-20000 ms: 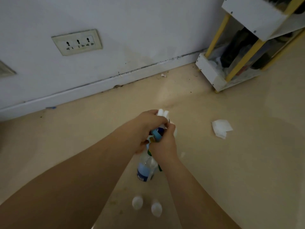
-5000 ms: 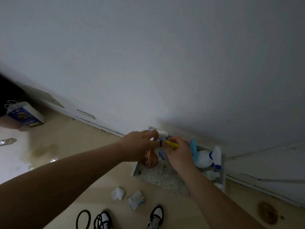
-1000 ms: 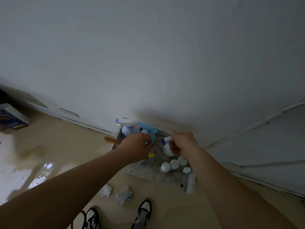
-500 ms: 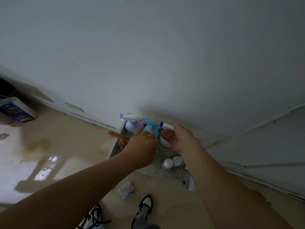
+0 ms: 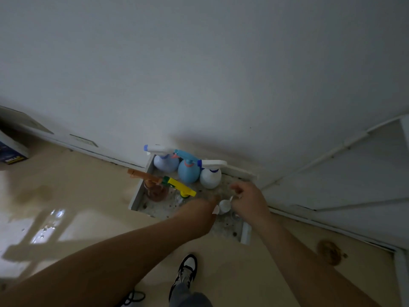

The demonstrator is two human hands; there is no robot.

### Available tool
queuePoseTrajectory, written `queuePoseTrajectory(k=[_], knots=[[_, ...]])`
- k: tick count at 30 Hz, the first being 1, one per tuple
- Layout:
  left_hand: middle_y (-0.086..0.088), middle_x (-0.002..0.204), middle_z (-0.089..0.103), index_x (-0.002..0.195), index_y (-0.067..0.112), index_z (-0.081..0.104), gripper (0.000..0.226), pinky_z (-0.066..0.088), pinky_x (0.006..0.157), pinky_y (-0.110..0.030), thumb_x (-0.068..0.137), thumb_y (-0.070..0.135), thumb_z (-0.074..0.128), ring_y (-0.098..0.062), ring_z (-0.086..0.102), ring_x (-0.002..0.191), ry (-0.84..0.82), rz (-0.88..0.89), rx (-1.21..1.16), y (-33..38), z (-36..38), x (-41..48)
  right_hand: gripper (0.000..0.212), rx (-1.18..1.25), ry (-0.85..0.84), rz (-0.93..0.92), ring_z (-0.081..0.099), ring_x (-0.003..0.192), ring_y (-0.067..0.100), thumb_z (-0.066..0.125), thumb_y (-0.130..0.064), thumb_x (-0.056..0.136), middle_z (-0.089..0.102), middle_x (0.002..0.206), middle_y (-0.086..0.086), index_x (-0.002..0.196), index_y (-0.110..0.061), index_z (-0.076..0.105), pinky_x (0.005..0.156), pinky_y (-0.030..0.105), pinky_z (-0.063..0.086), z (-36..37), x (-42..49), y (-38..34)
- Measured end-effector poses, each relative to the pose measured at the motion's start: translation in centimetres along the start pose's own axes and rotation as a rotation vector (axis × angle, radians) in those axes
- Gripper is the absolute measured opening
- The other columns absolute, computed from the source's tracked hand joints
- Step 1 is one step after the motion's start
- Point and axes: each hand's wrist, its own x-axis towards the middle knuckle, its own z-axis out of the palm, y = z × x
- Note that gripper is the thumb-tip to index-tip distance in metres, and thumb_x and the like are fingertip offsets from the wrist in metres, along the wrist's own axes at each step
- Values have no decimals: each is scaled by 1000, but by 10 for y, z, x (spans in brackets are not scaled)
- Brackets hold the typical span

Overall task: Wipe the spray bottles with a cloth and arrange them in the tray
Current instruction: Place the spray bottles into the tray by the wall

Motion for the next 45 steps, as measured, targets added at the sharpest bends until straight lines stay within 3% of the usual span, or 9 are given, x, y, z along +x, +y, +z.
queuePoseTrajectory(k=[4, 11, 17, 22, 27, 30, 35, 40, 45], knots=[[-16, 123, 67, 140, 18, 49, 33, 51, 84, -42, 107, 20, 47, -36, 66, 111, -84, -37, 79, -1, 19, 22, 45, -307, -26, -160, 53, 118, 17, 67, -24, 87, 56, 128, -5, 132, -32, 64, 92, 34, 50, 22, -3, 23], [-14, 124, 65, 130, 7, 56, 29, 51, 94, -40, 108, 24, 48, -32, 64, 114, -55, -138, -50, -19, 3, 18, 26, -464, 73, -287, 58, 105, 20, 59, -25, 96, 62, 113, -4, 118, -28, 72, 73, 28, 38, 24, 7, 30], [-11, 95, 71, 116, 4, 58, 34, 58, 63, -31, 109, 34, 43, -26, 75, 81, -120, -206, -290, -32, -10, -5, 24, -409, 102, -270, 59, 110, 22, 54, -32, 100, 69, 114, -1, 120, -25, 67, 74, 28, 35, 10, 7, 16], [-12, 88, 70, 113, 4, 57, 28, 53, 46, -23, 109, 30, 46, -25, 71, 68, -142, -322, -522, -34, -9, -13, 15, -373, 25, -248, 61, 98, 21, 53, -31, 100, 68, 107, -2, 113, -29, 60, 76, 35, 50, -2, 1, 10], [-21, 101, 73, 111, 3, 57, 22, 63, 73, -45, 108, 25, 50, -36, 76, 88, -107, -333, -522, -35, 2, -6, 17, -301, 14, -229, 62, 101, 20, 54, -28, 100, 68, 108, -4, 113, -32, 63, 84, 38, 54, -11, 0, 7], [-22, 104, 71, 108, 2, 59, 26, 60, 82, -46, 107, 27, 53, -35, 70, 89, -45, -313, -470, -35, 7, -3, 18, -318, 9, -275, 59, 102, 19, 54, -26, 100, 66, 109, -4, 115, -30, 63, 82, 36, 52, -12, -1, 4], [-5, 93, 58, 102, 10, 61, 24, 38, 73, -28, 103, 34, 58, -21, 55, 87, 184, -260, -296, -34, 22, -4, 20, -475, -23, -406, 56, 99, 20, 53, -27, 99, 65, 103, -2, 116, -31, 62, 70, 29, 34, 5, -10, 8], [-9, 90, 71, 100, 11, 62, 24, 53, 76, -35, 101, 35, 60, -27, 68, 86, 225, -285, -357, -34, 35, 3, 25, -517, -67, -433, 60, 86, 25, 53, -22, 95, 64, 95, 5, 116, -28, 63, 63, 30, 34, 26, -15, 18], [-14, 93, 69, 101, 6, 62, 21, 54, 78, -40, 101, 26, 57, -31, 66, 88, 222, -250, -369, -33, 34, 6, 30, -328, -151, -344, 60, 86, 20, 55, -8, 95, 66, 100, 1, 119, -24, 64, 66, 31, 45, 39, -16, 24]])
